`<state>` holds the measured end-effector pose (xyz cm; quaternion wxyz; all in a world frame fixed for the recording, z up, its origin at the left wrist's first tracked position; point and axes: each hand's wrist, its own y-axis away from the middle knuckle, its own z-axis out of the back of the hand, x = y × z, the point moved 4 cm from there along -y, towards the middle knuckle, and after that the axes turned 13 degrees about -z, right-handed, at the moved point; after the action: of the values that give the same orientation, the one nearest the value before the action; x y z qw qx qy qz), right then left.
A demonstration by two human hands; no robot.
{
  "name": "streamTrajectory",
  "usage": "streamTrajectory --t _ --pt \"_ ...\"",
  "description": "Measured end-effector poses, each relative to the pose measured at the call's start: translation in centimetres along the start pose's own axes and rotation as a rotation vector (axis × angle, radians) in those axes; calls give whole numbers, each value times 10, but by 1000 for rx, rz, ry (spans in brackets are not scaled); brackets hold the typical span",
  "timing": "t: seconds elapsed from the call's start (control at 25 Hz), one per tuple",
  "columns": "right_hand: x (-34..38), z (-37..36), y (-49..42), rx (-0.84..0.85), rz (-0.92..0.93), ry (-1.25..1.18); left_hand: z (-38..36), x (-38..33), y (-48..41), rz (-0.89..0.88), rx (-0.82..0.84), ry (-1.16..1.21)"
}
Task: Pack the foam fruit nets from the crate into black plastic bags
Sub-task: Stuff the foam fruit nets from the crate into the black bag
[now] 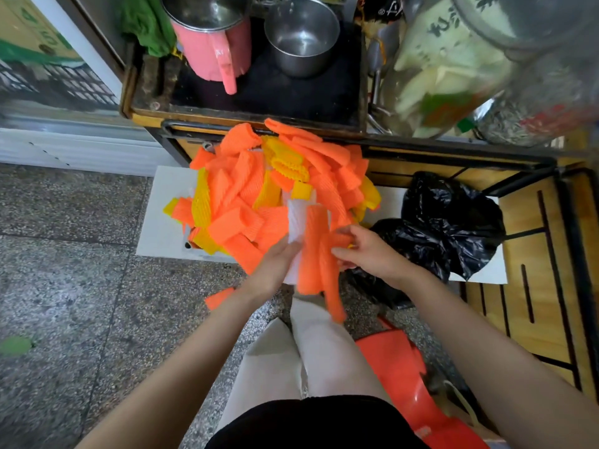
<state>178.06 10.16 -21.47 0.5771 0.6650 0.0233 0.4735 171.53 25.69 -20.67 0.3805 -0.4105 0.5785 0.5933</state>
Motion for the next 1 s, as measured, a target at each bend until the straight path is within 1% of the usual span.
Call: streamTrajectory --t 0.08,0.16,0.24,0.36,0.4,0.48,0.52,0.56,0.6,0.64,0.72,0.76,0.84,1.0 --pt "-5 2 7 -186 54 -105 -19 -3 13 -45 68 20" --pt "-11 1 13 -267 102 -82 -30 -6 18 -116 104 27" --pt "-12 0 16 -253 115 -39 -33 -6 15 -171 116 -30" --pt "-7 15 13 -232 155 1 -38 -8 1 -204 108 -153" --pt "-5 21 11 -202 165 2 -41 -9 -5 -212 96 -192" --pt "-3 33 2 -81 146 -41 -48 -9 -21 -197 41 -237" --pt "-2 41 -7 -24 117 -62 -48 -8 -29 -164 -15 -271" --pt "-3 54 -20 -7 88 -59 -46 -8 -39 -113 -99 -329" --pt "-3 68 -36 -46 70 -23 -43 -6 -47 -56 -177 -387" --pt "-4 86 -54 -132 61 38 -40 -4 -56 -20 -230 -410" --pt "-2 121 -93 -319 43 182 -39 0 -74 -19 -292 -388" --pt "1 135 -112 -379 51 265 -41 2 -85 -34 -322 -369" --pt "11 148 -143 -414 95 435 -42 7 -103 -49 -389 -348" --pt "24 138 -189 -357 88 687 -45 22 -124 -6 -503 -307"
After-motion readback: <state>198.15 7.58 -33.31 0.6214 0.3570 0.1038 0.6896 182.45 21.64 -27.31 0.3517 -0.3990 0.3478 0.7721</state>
